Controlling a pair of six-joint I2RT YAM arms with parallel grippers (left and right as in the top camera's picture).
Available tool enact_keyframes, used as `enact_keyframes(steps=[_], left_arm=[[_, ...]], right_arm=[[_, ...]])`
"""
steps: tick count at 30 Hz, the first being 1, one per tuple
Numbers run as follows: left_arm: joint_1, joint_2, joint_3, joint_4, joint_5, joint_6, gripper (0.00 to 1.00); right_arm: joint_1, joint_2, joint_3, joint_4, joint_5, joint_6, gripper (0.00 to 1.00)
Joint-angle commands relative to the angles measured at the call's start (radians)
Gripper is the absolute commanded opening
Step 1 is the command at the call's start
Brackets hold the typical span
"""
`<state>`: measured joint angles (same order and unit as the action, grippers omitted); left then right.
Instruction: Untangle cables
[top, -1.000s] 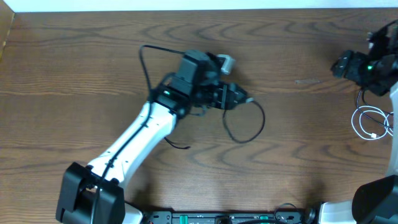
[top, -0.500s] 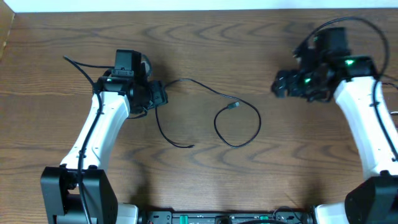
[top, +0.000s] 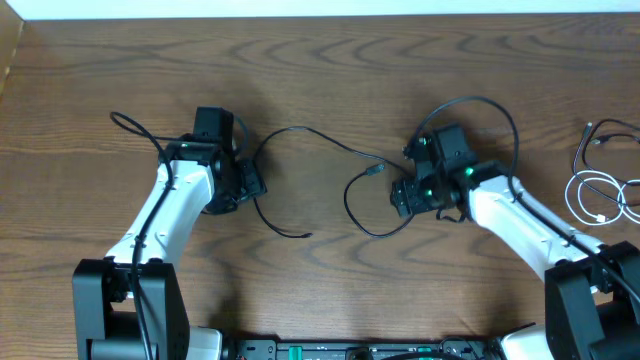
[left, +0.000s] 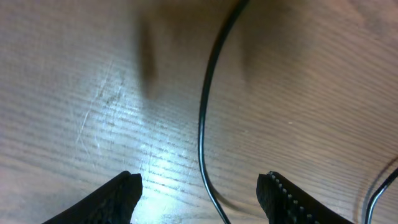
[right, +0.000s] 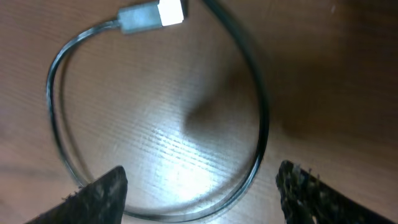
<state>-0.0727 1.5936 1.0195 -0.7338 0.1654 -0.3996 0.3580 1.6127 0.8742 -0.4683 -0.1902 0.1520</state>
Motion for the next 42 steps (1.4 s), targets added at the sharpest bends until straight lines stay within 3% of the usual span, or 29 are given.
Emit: enact_keyframes(steps=[1, 4, 9, 12, 15, 23, 28, 32, 34, 37, 42], left_arm=[[0.004, 0.002, -0.034, -0.002, -0.016, -0.071, 0.65], [0.004, 0.002, -0.082, 0.01, 0.0, -0.111, 0.65], [0.004, 0.002, -0.111, 0.048, 0.107, -0.111, 0.65], [0.004, 0.002, -0.114, 0.054, 0.13, -0.111, 0.65], [0.003, 0.002, -0.114, 0.05, 0.132, -0.111, 0.65], [0.003, 0.002, -0.114, 0.042, 0.141, -0.111, 0.65], [0.003, 0.002, -0.114, 0.043, 0.141, -0.111, 0.65], [0.003, 0.002, -0.114, 0.043, 0.141, -0.111, 0.65], [0.003, 0.002, -0.114, 0.048, 0.141, -0.111, 0.65], [0.003, 0.002, -0.114, 0.059, 0.141, -0.112, 0.65], [-0.01, 0.002, -0.114, 0.066, 0.141, -0.111, 0.65]], right_arm=[[0.01, -0.006, -0.076, 0.085, 0.062, 0.06, 0.73], [0.01, -0.006, -0.138, 0.177, 0.061, 0.088, 0.67], [0.01, -0.006, -0.147, 0.209, 0.061, 0.088, 0.32], [0.009, -0.006, -0.147, 0.217, 0.117, 0.127, 0.15], [0.006, -0.006, -0.147, 0.207, 0.216, 0.194, 0.05], [-0.122, -0.006, -0.146, 0.097, 0.575, 0.274, 0.01], [-0.289, -0.011, -0.115, 0.061, 0.575, 0.274, 0.01], [-0.37, -0.046, -0.039, 0.056, 0.422, 0.212, 0.01], [-0.364, -0.07, 0.008, 0.061, 0.178, 0.117, 0.01], [-0.324, -0.089, 0.054, 0.06, -0.172, 0.025, 0.01], [-0.214, -0.102, 0.068, 0.072, -0.37, 0.026, 0.01]])
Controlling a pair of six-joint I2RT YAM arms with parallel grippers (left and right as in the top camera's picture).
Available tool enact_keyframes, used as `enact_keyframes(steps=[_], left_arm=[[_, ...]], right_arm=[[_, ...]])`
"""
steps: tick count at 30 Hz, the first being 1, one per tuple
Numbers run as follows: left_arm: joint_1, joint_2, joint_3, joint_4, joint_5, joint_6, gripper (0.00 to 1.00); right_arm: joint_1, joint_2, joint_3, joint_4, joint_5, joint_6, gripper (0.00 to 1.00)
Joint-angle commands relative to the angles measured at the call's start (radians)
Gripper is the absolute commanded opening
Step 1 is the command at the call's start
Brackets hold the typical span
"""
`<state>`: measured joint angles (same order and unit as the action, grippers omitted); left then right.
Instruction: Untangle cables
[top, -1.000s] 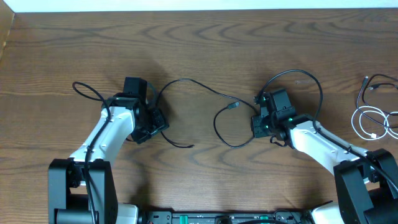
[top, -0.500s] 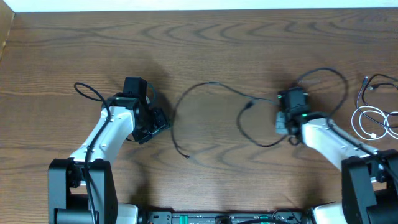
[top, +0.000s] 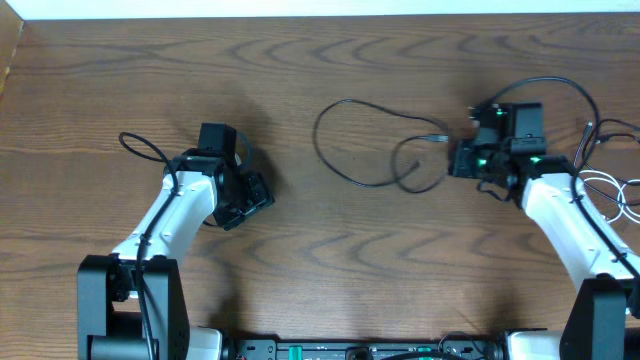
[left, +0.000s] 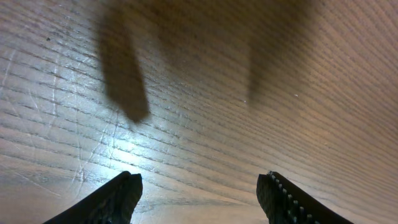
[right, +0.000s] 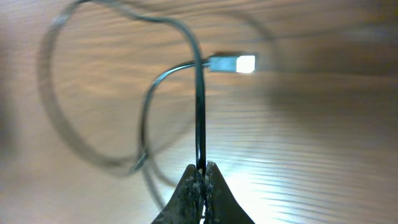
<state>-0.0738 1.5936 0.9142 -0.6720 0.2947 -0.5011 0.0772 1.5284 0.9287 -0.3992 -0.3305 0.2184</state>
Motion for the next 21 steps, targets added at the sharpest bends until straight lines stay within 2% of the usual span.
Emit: enact_keyframes(steps=[1, 3, 4, 7, 10, 11, 12, 16, 19, 21], left_arm=[[-0.012, 0.002, -0.009, 0.005, 0.011, -0.01, 0.65], [-0.021, 0.002, -0.009, 0.006, 0.011, -0.01, 0.65], [-0.025, 0.002, -0.009, 0.008, 0.011, -0.01, 0.65], [-0.044, 0.002, -0.009, 0.018, 0.011, -0.01, 0.65], [-0.074, 0.002, -0.009, 0.053, 0.011, -0.01, 0.65], [-0.082, 0.002, -0.009, 0.073, 0.011, -0.01, 0.65], [-0.091, 0.002, -0.009, 0.098, 0.011, -0.01, 0.65], [-0.112, 0.002, -0.009, 0.166, 0.012, -0.011, 0.65], [-0.132, 0.002, -0.009, 0.177, 0.011, -0.033, 0.65], [-0.151, 0.002, -0.009, 0.183, 0.011, -0.035, 0.65]], right_arm=[[0.085, -0.018, 0.013, 0.004, -0.23, -0.04, 0.02], [0.138, -0.018, 0.013, 0.016, -0.229, -0.041, 0.09], [0.157, -0.018, 0.013, 0.027, -0.229, -0.041, 0.09], [0.192, -0.018, 0.013, 0.055, -0.216, -0.041, 0.01], [0.196, -0.018, 0.013, 0.055, -0.162, -0.04, 0.01], [0.196, -0.018, 0.013, 0.052, -0.145, -0.04, 0.07], [0.196, -0.018, 0.013, 0.05, -0.139, -0.04, 0.22], [0.206, -0.017, 0.013, 0.043, -0.144, -0.023, 0.37], [0.237, -0.017, 0.01, 0.036, -0.128, -0.021, 0.44], [0.266, -0.013, 0.006, 0.005, 0.0, -0.002, 0.46]])
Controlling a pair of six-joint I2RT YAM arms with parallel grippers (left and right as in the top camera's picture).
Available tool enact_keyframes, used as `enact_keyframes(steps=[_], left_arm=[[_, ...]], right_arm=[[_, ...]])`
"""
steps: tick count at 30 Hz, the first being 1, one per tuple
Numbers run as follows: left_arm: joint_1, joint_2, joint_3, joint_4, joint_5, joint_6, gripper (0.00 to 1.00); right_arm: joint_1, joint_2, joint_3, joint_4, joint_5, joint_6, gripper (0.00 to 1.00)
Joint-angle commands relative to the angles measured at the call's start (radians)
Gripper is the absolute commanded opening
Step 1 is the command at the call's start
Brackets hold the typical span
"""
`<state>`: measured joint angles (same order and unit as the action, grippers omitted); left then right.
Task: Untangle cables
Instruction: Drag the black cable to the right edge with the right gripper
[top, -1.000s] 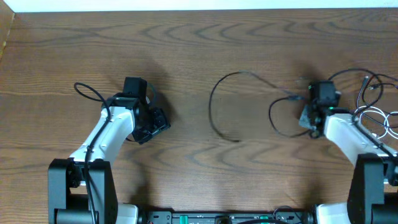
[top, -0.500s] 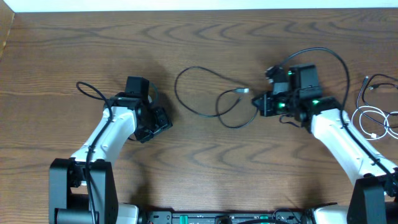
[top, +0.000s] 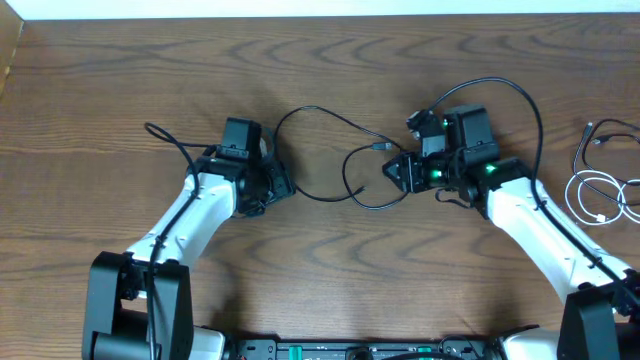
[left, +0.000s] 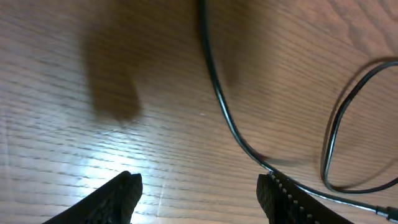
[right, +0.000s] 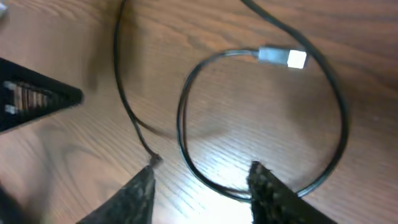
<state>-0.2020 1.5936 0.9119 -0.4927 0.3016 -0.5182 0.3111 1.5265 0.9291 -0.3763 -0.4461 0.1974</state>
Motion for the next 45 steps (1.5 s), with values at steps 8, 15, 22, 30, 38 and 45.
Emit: enact_keyframes(steps=[8, 15, 22, 30, 38, 45], left_arm=[[-0.055, 0.002, -0.007, 0.002, 0.001, -0.018, 0.65], [-0.055, 0.002, -0.007, 0.001, 0.002, -0.018, 0.65], [-0.058, 0.002, -0.007, -0.002, 0.001, -0.018, 0.65], [-0.058, 0.002, -0.007, -0.003, 0.001, -0.018, 0.65], [-0.058, 0.002, -0.007, -0.003, 0.001, -0.018, 0.65], [-0.058, 0.002, -0.007, -0.003, 0.002, -0.018, 0.65]], right_arm=[[0.053, 0.071, 0.005, -0.088, 0.417, 0.264, 0.48], [0.053, 0.209, 0.005, -0.001, 0.422, 0.303, 0.49], [0.053, 0.253, 0.005, 0.066, 0.421, 0.304, 0.38], [0.055, 0.307, 0.005, 0.107, 0.422, 0.324, 0.15], [-0.138, 0.137, 0.18, -0.079, 0.512, 0.106, 0.01], [-0.455, -0.016, 0.502, -0.224, 0.624, 0.041, 0.01]])
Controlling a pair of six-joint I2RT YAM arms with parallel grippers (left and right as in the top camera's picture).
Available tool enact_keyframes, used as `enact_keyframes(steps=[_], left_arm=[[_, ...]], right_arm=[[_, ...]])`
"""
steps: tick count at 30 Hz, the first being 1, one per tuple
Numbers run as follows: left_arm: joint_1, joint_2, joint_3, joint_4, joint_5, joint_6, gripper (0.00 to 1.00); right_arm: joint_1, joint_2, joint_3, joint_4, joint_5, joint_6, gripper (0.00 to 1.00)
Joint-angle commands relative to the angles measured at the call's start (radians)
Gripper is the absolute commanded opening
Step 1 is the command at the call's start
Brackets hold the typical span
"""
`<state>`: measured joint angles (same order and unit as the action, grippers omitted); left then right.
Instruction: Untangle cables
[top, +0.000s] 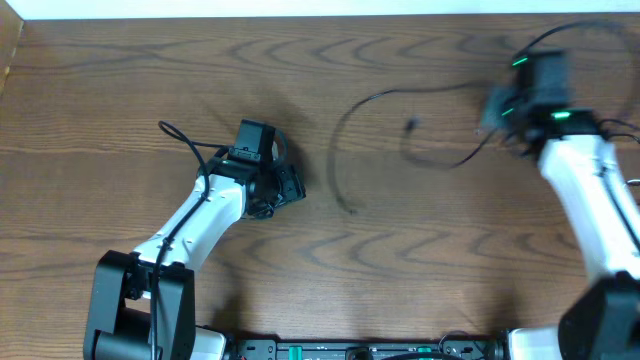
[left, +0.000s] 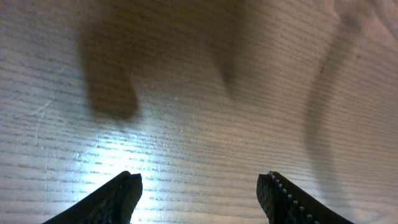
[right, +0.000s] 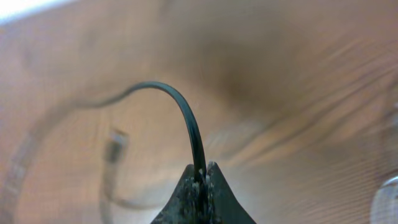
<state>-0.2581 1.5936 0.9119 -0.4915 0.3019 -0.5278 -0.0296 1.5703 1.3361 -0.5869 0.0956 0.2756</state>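
Observation:
A thin black cable (top: 345, 130), blurred by motion, curves from mid-table up and across to the back right, with a small loop and a connector (top: 411, 125). My right gripper (top: 492, 110) is at the back right, shut on this cable. In the right wrist view the cable (right: 180, 106) arcs up out of the closed gripper (right: 200, 171), and the connector (right: 115, 140) hangs blurred at the left. Left of centre, my left gripper (top: 285, 187) stands open over bare wood, a short way left of the cable's end. Nothing lies between its fingertips (left: 124, 193).
The wooden table (top: 320, 270) ends at a white back edge (top: 300, 10). A pale cable loop (right: 387, 190) shows at the right edge of the right wrist view. The left arm's own wiring (top: 180, 138) loops out behind its wrist.
My right gripper was open over the cable loop at mid-table. Now it is shut on the cable at the back right, and the cable has shifted right, away from the left gripper.
First both grippers stood open over the cable's two ends. Then the right was shut on it further right, the cable clear of the left gripper. Then the right was open at centre again, cable near the left. Now it holds the cable at the back right.

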Motion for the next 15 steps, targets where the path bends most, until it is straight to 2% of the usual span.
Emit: enact_keyframes(steps=[1, 3, 7, 10, 15], left_arm=[[-0.002, 0.002, -0.007, -0.005, 0.001, -0.008, 0.65], [-0.002, 0.002, -0.007, -0.005, 0.001, -0.009, 0.65], [-0.002, 0.002, -0.007, -0.006, 0.001, -0.008, 0.65], [-0.002, 0.002, -0.007, -0.012, 0.001, -0.009, 0.65], [-0.002, 0.002, -0.007, -0.016, 0.001, -0.009, 0.65]], right_arm=[[-0.149, -0.07, 0.114, -0.014, 0.082, -0.037, 0.01], [-0.286, -0.097, 0.167, -0.012, 0.082, -0.034, 0.01], [-0.415, -0.096, 0.175, -0.024, 0.078, -0.003, 0.01], [-0.475, -0.09, 0.172, -0.055, 0.077, 0.031, 0.01], [-0.491, -0.07, 0.172, -0.081, 0.068, 0.034, 0.01]])
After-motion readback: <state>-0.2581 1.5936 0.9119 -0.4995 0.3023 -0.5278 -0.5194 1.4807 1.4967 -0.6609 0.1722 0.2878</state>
